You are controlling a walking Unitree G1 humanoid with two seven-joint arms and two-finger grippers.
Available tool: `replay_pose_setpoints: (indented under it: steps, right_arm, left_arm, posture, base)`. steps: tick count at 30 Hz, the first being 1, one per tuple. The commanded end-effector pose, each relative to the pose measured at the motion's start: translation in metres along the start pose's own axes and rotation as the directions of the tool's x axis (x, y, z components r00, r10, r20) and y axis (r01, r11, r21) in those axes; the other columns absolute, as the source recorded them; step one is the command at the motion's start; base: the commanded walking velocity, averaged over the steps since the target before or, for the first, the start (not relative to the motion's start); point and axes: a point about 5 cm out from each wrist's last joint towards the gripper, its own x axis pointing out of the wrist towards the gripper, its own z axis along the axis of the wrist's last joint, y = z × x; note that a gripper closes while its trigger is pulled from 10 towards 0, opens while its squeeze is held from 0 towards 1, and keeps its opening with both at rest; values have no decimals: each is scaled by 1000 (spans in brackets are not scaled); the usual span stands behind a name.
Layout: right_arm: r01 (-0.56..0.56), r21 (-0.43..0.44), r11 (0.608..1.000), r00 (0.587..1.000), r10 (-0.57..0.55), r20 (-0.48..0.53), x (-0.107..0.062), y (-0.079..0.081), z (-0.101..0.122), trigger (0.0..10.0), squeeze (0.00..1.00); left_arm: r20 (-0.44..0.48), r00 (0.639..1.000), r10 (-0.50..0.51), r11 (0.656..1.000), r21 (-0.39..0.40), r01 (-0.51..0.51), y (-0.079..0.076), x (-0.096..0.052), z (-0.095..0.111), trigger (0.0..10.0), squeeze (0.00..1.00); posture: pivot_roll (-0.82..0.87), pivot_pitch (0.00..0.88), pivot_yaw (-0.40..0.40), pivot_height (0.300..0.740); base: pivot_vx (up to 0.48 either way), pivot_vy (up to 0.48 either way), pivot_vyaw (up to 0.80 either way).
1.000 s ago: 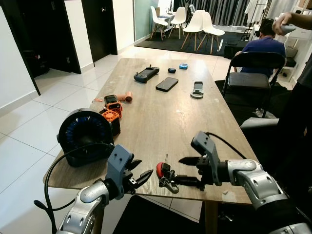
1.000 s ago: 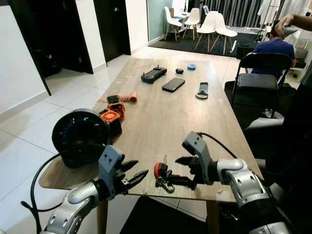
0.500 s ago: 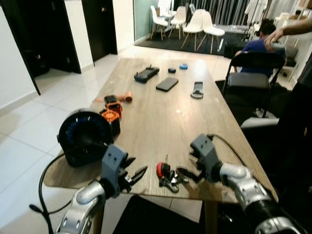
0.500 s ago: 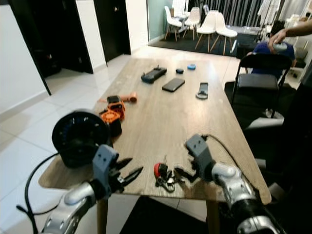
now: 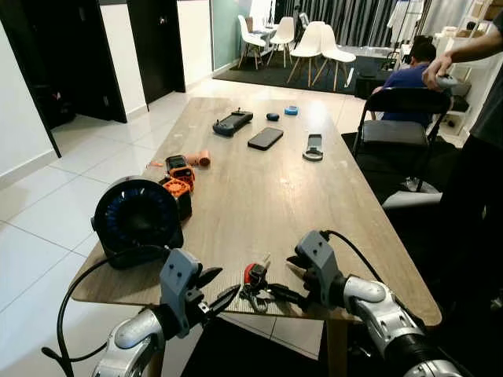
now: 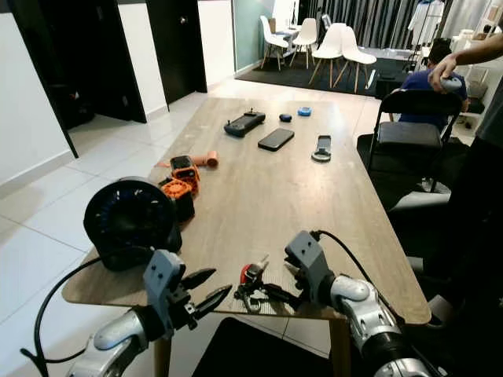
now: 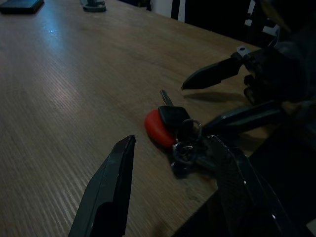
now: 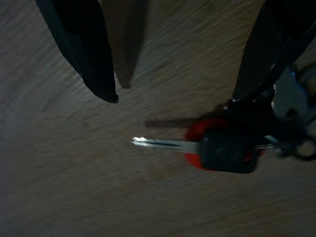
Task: Hang keys on a hook
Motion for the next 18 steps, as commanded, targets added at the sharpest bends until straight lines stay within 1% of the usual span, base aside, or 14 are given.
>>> replay_pose_setpoints:
  steps: [1, 3, 4, 6, 7, 8, 11, 12, 14, 15, 16, 18]
  right_arm:
    - [-67, 3, 998, 996, 67, -52, -2, 13, -15, 10000, 0]
    - [-84, -3, 996, 996, 84, -41, -3, 15, -14, 10000, 0]
    - [-110, -4, 994, 994, 110, -9, -3, 19, -9, 10000, 0]
    - [-121, -1, 993, 993, 121, 7, -4, 20, -7, 10000, 0]
    - [-151, 12, 988, 987, 150, 64, -5, 24, 2, 10000, 0]
    - [-151, 12, 988, 987, 150, 64, -5, 24, 2, 10000, 0]
    - [-201, 27, 979, 972, 196, 129, -6, 27, 15, 10000, 0]
    - [-201, 27, 979, 972, 196, 129, -6, 27, 15, 10000, 0]
    - [-234, 25, 972, 960, 227, 164, -8, 29, 23, 10000, 0]
    - [-234, 25, 972, 960, 227, 164, -8, 29, 23, 10000, 0]
    - [-241, 21, 970, 956, 234, 178, -9, 29, 27, 10000, 0]
    - [-214, 23, 976, 954, 204, 219, -11, 21, 38, 10000, 0]
  left_arm:
    - [-7, 1000, -28, 999, 17, 28, -4, -3, -2, 10000, 0]
    - [-6, 999, -32, 999, 16, 32, -5, -3, -2, 10000, 0]
    - [-5, 999, -39, 999, 14, 39, -6, -3, -1, 10000, 0]
    - [-5, 999, -43, 999, 13, 43, -6, -3, -1, 10000, 0]
    - [-8, 999, -47, 999, 13, 47, -7, -3, -2, 10000, 0]
    - [-8, 999, -47, 999, 13, 47, -7, -3, -2, 10000, 0]
    - [-12, 999, -51, 999, 15, 51, -7, -2, -3, 10000, 0]
    - [-12, 999, -51, 999, 15, 51, -7, -2, -3, 10000, 0]
    - [-12, 998, -54, 998, 16, 54, -8, -2, -3, 10000, 0]
    - [-12, 998, -54, 998, 16, 54, -8, -2, -3, 10000, 0]
    - [-12, 998, -56, 998, 17, 56, -8, -1, -3, 10000, 0]
    - [-12, 998, -60, 998, 18, 60, -9, -1, -3, 10000, 0]
  posture:
    - [50, 105, -2, 740]
    - [48, 106, 0, 740]
    - [47, 107, 1, 740]
    - [47, 107, 1, 740]
    - [47, 107, 1, 740]
    - [47, 107, 1, 740]
    - [44, 108, 3, 740]
    - [44, 108, 3, 740]
    - [44, 108, 3, 740]
    - [44, 108, 3, 740]
    - [44, 108, 4, 740]
    - [44, 108, 3, 740]
  base:
    - [0, 0, 0]
    - [0, 0, 0]
    - [0, 0, 0]
    - [0, 0, 0]
    - [0, 0, 0]
    - [0, 0, 0]
    - [0, 0, 0]
    - [0, 0, 0]
    - [0, 0, 0]
    - [0, 0, 0]
    - [0, 0, 0]
    - [0, 0, 0]
